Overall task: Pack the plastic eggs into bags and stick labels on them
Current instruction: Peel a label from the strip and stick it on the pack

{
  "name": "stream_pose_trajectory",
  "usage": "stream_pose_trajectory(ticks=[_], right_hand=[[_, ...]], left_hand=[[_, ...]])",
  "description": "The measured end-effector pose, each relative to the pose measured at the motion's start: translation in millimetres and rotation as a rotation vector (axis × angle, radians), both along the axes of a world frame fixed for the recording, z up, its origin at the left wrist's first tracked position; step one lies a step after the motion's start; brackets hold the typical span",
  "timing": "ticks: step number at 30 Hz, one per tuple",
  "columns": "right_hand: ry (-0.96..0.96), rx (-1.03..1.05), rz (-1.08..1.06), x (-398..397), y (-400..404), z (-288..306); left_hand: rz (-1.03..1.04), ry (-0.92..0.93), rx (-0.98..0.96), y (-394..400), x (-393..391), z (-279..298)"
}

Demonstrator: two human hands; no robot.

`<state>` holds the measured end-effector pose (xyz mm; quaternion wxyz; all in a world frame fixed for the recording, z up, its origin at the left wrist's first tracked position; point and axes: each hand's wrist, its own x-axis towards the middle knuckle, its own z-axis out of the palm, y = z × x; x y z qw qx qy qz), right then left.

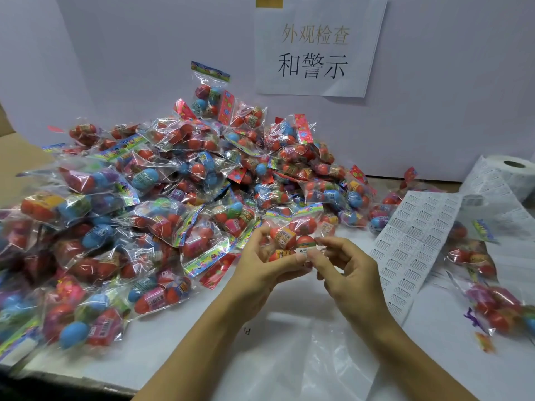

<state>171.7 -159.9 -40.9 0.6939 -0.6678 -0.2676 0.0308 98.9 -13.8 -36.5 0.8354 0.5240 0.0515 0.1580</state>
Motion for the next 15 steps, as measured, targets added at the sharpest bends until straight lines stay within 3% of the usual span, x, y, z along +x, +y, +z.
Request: stream_pose_trajectory(ticks=[15], right_hand=[[0.024, 0.016, 0.01, 0.3, -0.3, 0.6]], left_hand=[[0.015, 0.04, 0.049, 0.5, -2.7, 4.4]])
